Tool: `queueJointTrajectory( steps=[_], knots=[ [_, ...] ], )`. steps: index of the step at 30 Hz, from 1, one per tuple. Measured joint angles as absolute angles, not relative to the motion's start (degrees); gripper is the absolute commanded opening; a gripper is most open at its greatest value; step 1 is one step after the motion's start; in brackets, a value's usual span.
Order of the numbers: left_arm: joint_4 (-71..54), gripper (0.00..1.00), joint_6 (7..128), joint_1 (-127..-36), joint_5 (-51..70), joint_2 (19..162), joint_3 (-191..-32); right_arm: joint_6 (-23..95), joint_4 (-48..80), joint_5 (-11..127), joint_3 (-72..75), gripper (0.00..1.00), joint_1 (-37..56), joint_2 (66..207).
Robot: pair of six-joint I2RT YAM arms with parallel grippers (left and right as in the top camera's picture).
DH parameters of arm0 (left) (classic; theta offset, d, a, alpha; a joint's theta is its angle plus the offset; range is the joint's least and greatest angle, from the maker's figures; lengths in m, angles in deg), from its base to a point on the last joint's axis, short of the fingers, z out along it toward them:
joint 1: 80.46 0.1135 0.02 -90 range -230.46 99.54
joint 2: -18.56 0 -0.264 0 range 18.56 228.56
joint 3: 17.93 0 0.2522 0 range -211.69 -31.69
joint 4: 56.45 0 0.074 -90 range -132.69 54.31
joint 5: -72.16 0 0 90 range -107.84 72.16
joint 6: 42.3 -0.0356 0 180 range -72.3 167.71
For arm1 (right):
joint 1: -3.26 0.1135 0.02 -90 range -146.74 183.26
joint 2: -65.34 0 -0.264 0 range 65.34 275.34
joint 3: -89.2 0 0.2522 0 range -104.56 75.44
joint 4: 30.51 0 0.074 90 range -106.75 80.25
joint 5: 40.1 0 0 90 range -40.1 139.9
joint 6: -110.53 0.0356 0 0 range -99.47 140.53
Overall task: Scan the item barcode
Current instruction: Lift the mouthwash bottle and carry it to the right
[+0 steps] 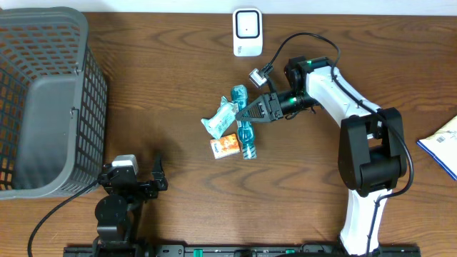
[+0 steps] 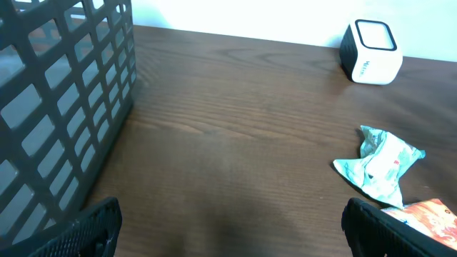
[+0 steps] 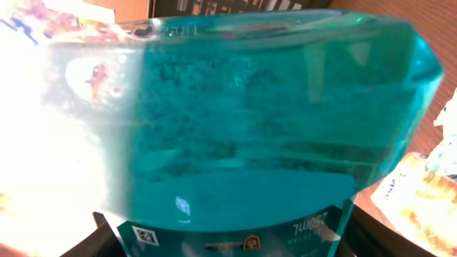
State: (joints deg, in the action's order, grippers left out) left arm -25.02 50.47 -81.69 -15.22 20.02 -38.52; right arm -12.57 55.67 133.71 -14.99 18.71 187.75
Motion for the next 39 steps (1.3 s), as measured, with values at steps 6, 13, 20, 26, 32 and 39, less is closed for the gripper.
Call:
queueJointTrajectory(
  steps=[6,13,20,26,32,39],
  knots=[
    [-25.0,0.98,50.5,-81.7,-15.2,20.0,-38.5,-4.0,61.0,134.0,-15.3,0.39,17.6,187.8],
    [-25.0,0.98,50.5,-81.7,-15.2,20.0,-38.5,0.7,79.8,134.6,-15.7,0.17,14.2,187.8],
    [-25.0,0.98,50.5,-81.7,-15.2,20.0,-38.5,17.3,80.5,131.7,-15.7,0.26,11.4,187.8],
    [-25.0,0.98,50.5,-81.7,-15.2,20.0,-38.5,21.6,80.5,129.5,-15.7,0.16,11.0,187.8],
    [-25.0,0.98,50.5,-81.7,-15.2,20.0,-38.5,13.9,80.5,128.6,-15.7,0.17,10.7,187.8],
    [-25.0,0.98,50.5,-81.7,-15.2,20.0,-38.5,6.1,80.2,127.9,-15.6,0.14,7.5,182.6]
  ],
)
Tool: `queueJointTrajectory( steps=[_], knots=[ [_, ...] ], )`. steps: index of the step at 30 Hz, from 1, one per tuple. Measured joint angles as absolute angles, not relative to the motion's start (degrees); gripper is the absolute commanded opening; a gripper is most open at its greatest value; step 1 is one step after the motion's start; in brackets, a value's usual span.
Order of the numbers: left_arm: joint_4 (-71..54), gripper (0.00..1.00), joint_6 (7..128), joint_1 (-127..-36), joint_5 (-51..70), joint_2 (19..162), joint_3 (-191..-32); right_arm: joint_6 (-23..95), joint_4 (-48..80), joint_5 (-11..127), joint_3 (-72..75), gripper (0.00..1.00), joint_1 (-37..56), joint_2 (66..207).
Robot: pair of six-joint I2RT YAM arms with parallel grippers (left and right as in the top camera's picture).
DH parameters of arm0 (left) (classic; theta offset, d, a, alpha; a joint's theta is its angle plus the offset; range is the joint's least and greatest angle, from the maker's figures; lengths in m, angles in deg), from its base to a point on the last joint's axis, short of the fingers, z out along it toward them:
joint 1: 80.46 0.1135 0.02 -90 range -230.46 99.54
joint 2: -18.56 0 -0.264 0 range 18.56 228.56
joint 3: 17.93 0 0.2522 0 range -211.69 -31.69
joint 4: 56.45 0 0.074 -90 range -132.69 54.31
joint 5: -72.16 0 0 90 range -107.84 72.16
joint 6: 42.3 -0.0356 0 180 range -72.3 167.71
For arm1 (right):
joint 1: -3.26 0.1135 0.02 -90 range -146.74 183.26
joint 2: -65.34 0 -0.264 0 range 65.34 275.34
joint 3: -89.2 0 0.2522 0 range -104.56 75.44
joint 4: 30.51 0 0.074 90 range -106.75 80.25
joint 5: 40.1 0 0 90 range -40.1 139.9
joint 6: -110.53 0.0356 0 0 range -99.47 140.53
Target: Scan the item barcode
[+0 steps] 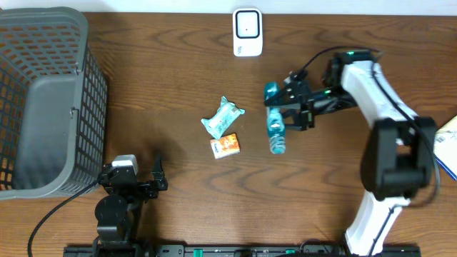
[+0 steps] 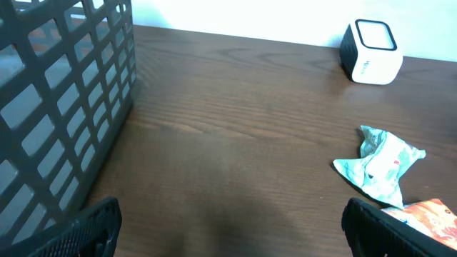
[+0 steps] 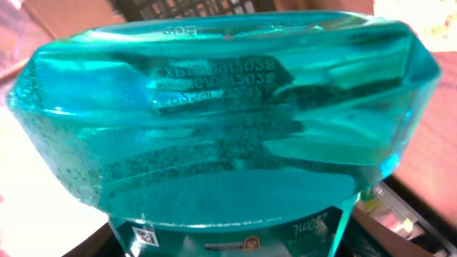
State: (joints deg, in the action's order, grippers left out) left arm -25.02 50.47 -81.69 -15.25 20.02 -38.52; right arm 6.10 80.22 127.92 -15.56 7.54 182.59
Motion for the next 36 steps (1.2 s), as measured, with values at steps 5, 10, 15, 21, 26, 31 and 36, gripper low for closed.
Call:
queueJointTrajectory(
  steps=[5,10,15,21,26,31,36],
  knots=[
    [-25.0,0.98,50.5,-81.7,-15.2,20.0,-38.5,1.6,80.1,127.3,-15.5,0.16,4.2,167.4],
    [-25.0,0.98,50.5,-81.7,-15.2,20.0,-38.5,-5.7,75.8,126.1,-15.7,0.05,2.0,148.9],
    [-25.0,0.98,50.5,-81.7,-15.2,20.0,-38.5,-12.7,66.0,120.7,-15.9,0.08,-1.2,133.8],
    [-25.0,0.98,50.5,-81.7,-15.2,20.0,-38.5,-16.0,53.8,118.4,-15.9,0.09,-2.3,122.9],
    [-25.0,0.98,50.5,-81.7,-15.2,20.0,-38.5,-13.1,41.8,117.4,-16.0,0.01,-2.3,119.3],
    [-25.0,0.98,50.5,-81.7,-15.2,20.0,-38.5,-7.6,34.6,115.5,-16.0,0.02,-2.3,119.5],
    [-25.0,0.98,50.5,-81.7,-15.2,20.0,-38.5,-5.8,33.2,117.5,-16.0,0.11,-2.3,122.9]
  ],
)
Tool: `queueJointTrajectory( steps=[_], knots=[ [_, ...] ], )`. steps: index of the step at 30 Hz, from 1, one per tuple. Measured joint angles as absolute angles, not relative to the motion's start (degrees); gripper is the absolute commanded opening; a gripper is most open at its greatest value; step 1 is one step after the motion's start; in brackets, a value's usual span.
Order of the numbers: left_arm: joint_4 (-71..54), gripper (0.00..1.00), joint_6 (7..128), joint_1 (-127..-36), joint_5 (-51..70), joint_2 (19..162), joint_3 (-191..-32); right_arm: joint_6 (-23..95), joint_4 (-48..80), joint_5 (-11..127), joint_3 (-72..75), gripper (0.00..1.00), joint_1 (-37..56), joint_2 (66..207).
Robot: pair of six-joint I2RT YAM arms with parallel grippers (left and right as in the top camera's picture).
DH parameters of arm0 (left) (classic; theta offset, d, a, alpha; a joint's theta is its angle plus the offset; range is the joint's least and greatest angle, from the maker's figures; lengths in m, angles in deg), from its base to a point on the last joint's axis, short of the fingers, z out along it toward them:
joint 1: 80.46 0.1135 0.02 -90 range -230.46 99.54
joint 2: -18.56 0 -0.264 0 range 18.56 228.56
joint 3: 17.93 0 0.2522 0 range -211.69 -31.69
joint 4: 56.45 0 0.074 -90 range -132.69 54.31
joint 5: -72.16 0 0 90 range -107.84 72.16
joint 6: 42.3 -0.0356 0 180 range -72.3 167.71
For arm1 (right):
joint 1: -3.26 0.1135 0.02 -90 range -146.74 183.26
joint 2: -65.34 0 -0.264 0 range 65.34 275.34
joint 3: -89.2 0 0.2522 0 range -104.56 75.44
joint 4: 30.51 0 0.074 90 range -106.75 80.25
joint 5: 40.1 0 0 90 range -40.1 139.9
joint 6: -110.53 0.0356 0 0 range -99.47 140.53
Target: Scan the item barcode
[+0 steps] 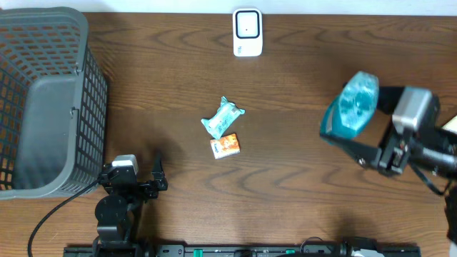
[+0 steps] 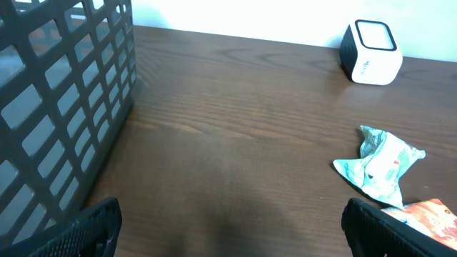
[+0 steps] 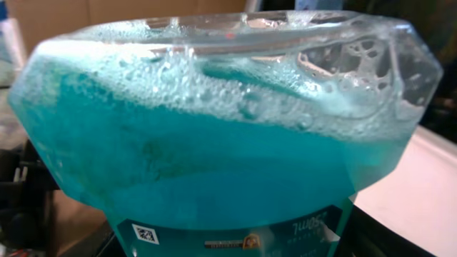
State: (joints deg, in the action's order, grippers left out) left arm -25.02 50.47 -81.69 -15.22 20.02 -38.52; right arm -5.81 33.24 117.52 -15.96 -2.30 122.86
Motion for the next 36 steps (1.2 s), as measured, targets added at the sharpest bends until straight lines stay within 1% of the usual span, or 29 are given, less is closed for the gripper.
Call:
queueJointTrajectory(
  steps=[1,3,5,8,10,15,19,20,21,24,26,28,30,32,33,35,36],
  knots=[
    [-25.0,0.98,50.5,-81.7,-15.2,20.0,-38.5,-5.6,33.0,118.5,-16.0,0.14,-2.3,124.2],
    [-25.0,0.98,50.5,-81.7,-15.2,20.0,-38.5,-4.4,32.3,120.6,-16.0,0.16,-2.3,127.4],
    [-25.0,0.98,50.5,-81.7,-15.2,20.0,-38.5,-2.0,32.1,122.3,-16.0,0.20,-2.3,131.3],
    [-25.0,0.98,50.5,-81.7,-15.2,20.0,-38.5,5.2,32.1,124.2,-16.0,0.19,-2.3,138.8],
    [-25.0,0.98,50.5,-81.7,-15.2,20.0,-38.5,11.8,33.4,125.1,-16.0,0.23,-2.3,144.3],
    [-25.0,0.98,50.5,-81.7,-15.2,20.0,-38.5,27.4,42.6,128.1,-15.8,0.23,-2.3,159.5],
    [-25.0,0.98,50.5,-81.7,-15.2,20.0,-38.5,32.3,50.1,131.3,-15.8,0.24,-2.3,168.9],
    [-25.0,0.98,50.5,-81.7,-15.2,20.0,-38.5,33.0,51.2,131.6,-15.8,0.27,-2.3,170.9],
    [-25.0,0.98,50.5,-81.7,-15.2,20.0,-38.5,33.6,52.9,132.0,-15.8,0.32,-2.3,172.8],
    [-25.0,0.98,50.5,-81.7,-15.2,20.0,-38.5,34.6,58.3,132.8,-15.8,0.36,-2.3,176.9],
    [-25.0,0.98,50.5,-81.7,-15.2,20.0,-38.5,35.6,61.6,133.1,-15.8,0.33,-2.3,179.3],
    [-25.0,0.98,50.5,-81.7,-15.2,20.0,-38.5,37.5,63.8,133.5,-15.8,0.34,-2.3,181.0],
    [-25.0,0.98,50.5,-81.7,-15.2,20.0,-38.5,40.2,67.0,133.6,-15.8,0.38,-2.3,182.1],
    [-25.0,0.98,50.5,-81.7,-15.2,20.0,-38.5,42.8,70.1,133.8,-15.8,0.38,-2.3,182.7],
    [-25.0,0.98,50.5,-81.7,-15.2,20.0,-38.5,43.8,71.5,133.9,-15.8,0.37,-2.3,182.8],
    [-25.0,0.98,50.5,-81.7,-15.2,20.0,-38.5,45.6,75.7,134.1,-15.8,0.31,-2.5,182.9],
    [-25.0,0.98,50.5,-81.7,-15.2,20.0,-38.5,46.1,77.0,134.3,-15.8,0.29,-2.6,182.8]
  ],
)
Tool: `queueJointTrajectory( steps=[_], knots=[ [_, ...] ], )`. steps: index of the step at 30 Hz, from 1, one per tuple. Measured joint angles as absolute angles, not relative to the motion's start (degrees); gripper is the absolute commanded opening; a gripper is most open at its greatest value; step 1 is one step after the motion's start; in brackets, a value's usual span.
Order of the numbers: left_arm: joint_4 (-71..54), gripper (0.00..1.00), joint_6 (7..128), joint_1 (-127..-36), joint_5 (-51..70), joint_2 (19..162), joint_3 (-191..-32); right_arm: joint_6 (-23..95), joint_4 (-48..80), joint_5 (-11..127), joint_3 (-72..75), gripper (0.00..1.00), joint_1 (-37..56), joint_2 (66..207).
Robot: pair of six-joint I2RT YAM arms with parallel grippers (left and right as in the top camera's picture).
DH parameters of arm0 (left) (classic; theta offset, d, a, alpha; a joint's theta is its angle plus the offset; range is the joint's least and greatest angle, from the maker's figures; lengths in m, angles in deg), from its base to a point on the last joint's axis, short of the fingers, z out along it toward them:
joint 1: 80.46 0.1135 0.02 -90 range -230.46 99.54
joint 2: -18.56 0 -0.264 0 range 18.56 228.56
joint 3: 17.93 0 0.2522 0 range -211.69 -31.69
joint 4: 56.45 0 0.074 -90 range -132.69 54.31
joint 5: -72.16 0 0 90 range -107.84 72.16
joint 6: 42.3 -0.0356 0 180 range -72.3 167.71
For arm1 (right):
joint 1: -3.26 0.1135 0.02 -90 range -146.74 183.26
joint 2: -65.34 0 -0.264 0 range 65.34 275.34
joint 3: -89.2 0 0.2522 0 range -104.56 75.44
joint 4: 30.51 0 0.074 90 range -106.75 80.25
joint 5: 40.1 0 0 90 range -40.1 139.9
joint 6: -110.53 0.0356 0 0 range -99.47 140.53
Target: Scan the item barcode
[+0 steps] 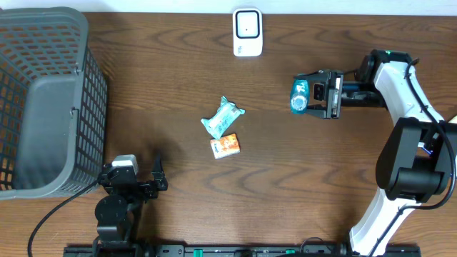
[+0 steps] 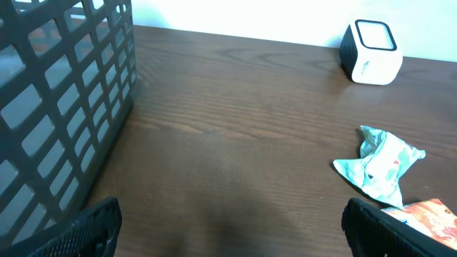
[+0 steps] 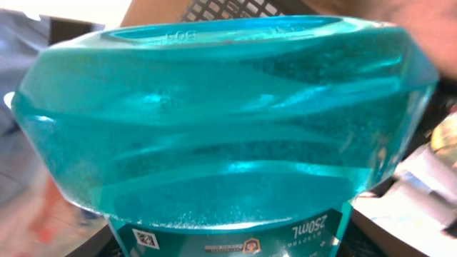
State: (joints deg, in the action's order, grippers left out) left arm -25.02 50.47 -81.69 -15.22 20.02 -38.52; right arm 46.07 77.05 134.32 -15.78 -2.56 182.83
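Note:
A teal bottle of liquid (image 1: 299, 96) is held off the table, with my right gripper (image 1: 314, 95) shut on it, to the right and in front of the white scanner (image 1: 247, 32). In the right wrist view the bottle (image 3: 228, 128) fills the frame, its label at the bottom, and it hides the fingers. My left gripper (image 1: 136, 183) rests at the table's front left, open with nothing between its fingers (image 2: 93, 228). The scanner (image 2: 371, 51) also shows far right in the left wrist view.
A teal packet (image 1: 223, 118) and an orange packet (image 1: 226, 145) lie at the table's middle. A dark grey basket (image 1: 43, 100) stands at the left edge. The left wrist view shows the basket wall (image 2: 57, 107) and the teal packet (image 2: 382, 165).
The bottle in my right gripper looked large and close to the overhead camera at the right; now it appears smaller, further left and back, nearer the scanner. The left arm has not moved.
My right gripper was around the bottle lying by the packets at the table's middle. Then it held the bottle just right of the packets. Then the bottle was up high at the right side, and now it is right of the scanner.

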Motion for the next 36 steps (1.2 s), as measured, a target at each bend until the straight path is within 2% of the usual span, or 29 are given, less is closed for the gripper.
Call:
queueJointTrajectory(
  steps=[8,17,21,24,25,28,30,33,36],
  knots=[
    [-25.0,0.98,50.5,-81.7,-15.2,20.0,-38.5,43.1,80.1,134.8,-15.8,0.33,-3.5,182.8],
    [-25.0,0.98,50.5,-81.7,-15.2,20.0,-38.5,29.3,80.5,134.5,-15.8,0.37,-6.1,182.8],
    [-25.0,0.98,50.5,-81.7,-15.2,20.0,-38.5,22.1,80.5,132.5,-15.8,0.45,-7.8,182.8],
    [-25.0,0.98,50.5,-81.7,-15.2,20.0,-38.5,10.9,80.5,131.8,-15.8,0.41,-8.9,182.8],
    [-25.0,0.98,50.5,-81.7,-15.2,20.0,-38.5,6.0,80.6,131.7,-15.8,0.37,-9.2,182.8],
    [-25.0,0.98,50.5,-81.7,-15.2,20.0,-38.5,-4.9,80.5,132.2,-15.8,0.43,-9.6,182.8],
    [-25.0,0.98,50.5,-81.7,-15.2,20.0,-38.5,-11.8,80.5,133.2,-15.8,0.43,-9.6,182.8],
    [-25.0,0.98,50.5,-81.7,-15.2,20.0,-38.5,-21.3,80.5,133.8,-15.8,0.37,-9.6,182.8],
    [-25.0,0.98,50.5,-81.7,-15.2,20.0,-38.5,-27.2,80.3,133.7,-15.8,0.25,-9.6,182.8]
  ],
)
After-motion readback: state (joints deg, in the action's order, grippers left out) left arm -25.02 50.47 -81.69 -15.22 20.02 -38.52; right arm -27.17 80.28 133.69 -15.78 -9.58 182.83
